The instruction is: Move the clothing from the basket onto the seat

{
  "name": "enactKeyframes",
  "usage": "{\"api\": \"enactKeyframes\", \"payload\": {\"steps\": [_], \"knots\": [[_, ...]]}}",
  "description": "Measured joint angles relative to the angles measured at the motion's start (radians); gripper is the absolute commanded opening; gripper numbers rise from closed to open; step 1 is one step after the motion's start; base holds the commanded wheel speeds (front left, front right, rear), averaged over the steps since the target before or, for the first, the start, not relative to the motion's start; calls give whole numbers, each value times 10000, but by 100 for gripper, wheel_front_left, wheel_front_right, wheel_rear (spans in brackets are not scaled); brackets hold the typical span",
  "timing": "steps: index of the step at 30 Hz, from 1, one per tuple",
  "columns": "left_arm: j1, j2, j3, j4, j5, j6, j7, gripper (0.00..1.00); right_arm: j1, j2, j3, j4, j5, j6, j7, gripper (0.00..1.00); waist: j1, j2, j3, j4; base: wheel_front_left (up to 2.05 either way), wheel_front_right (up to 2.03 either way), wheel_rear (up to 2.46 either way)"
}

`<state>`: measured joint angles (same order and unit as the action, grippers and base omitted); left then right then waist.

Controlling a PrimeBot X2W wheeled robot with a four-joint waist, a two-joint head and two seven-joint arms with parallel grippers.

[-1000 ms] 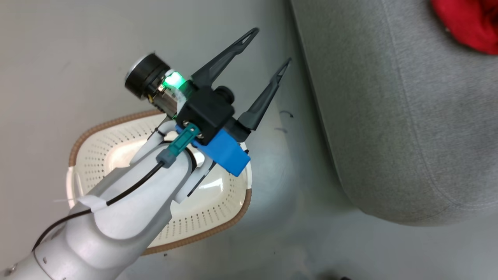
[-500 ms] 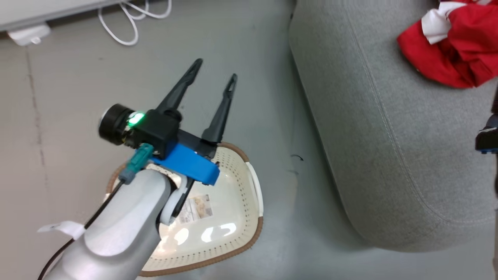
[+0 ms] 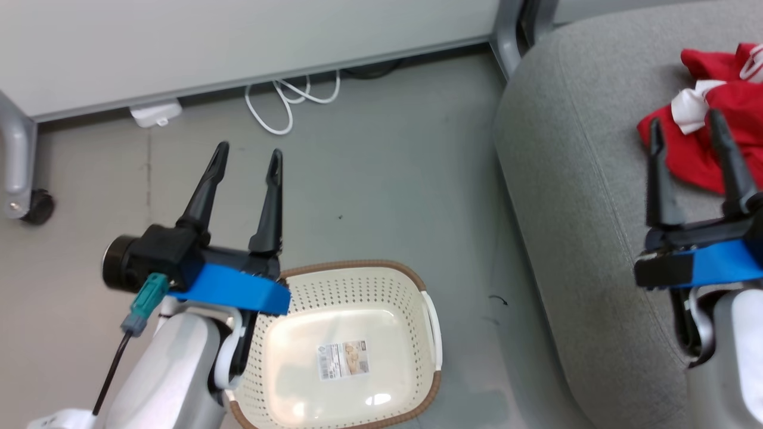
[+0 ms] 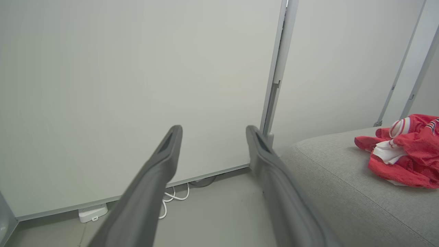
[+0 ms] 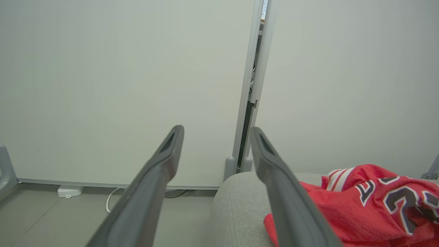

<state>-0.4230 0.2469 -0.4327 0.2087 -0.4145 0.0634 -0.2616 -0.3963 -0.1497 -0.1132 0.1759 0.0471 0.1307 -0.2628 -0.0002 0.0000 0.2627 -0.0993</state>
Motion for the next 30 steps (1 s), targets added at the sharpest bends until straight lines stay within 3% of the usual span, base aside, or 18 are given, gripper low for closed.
{"api": "enactKeyframes", "payload": {"steps": [16,30], "knots": [[2040,-970,2472,144,1166,-980,0,100,1762,604,412,-334,-6,-2,0,100,1,0,-1265,752,0,0,0],[2952,-1626,3298,426,1624,-1486,0,100,2810,869,224,-257,-69,-2,0,100,1,0,-2185,1053,0,0,0]]}}
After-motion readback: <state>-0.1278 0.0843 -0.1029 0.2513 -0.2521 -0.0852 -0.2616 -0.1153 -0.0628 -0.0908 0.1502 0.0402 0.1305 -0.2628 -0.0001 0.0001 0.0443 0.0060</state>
